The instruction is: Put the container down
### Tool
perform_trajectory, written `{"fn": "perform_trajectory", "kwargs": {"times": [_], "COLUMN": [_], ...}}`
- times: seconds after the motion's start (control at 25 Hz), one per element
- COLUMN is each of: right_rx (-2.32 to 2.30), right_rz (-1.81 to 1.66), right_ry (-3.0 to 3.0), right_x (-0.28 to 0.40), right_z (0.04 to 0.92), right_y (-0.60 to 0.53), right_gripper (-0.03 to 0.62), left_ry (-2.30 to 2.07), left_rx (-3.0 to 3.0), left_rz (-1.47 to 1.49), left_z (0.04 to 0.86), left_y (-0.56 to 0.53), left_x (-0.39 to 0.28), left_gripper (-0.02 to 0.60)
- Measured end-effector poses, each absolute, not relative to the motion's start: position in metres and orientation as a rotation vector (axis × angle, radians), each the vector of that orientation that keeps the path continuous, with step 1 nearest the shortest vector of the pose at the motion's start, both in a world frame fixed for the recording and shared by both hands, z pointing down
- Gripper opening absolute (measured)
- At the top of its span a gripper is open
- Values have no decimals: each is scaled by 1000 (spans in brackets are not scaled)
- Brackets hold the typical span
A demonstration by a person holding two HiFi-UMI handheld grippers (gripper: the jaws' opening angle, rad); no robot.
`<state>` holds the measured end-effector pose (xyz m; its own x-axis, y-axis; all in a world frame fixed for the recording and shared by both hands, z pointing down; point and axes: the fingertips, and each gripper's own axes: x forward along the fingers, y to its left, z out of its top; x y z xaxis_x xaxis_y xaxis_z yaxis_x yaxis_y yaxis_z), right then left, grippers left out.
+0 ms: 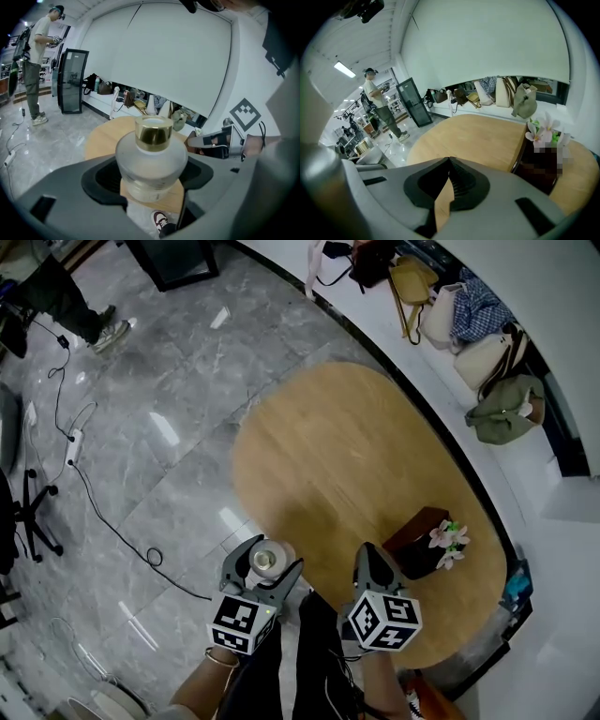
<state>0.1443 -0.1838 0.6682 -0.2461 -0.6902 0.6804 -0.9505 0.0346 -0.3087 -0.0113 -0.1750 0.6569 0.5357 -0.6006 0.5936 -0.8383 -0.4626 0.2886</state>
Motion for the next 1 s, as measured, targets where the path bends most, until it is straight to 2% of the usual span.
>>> {"fn": "perform_trajectory", "kwargs": {"times": [1.0], "right_rx": [1667], "right_rz": [1054], "right_ry": [-2025], "right_x": [147], "right_z": [699], "right_y": [-303], "right_gripper": [23], "left_ry": [-1156], "left_rx": [2355], "left_rz": [646], "left_z": [707], "left_y": [-336], "left_x": [28], "left_gripper": [339]}}
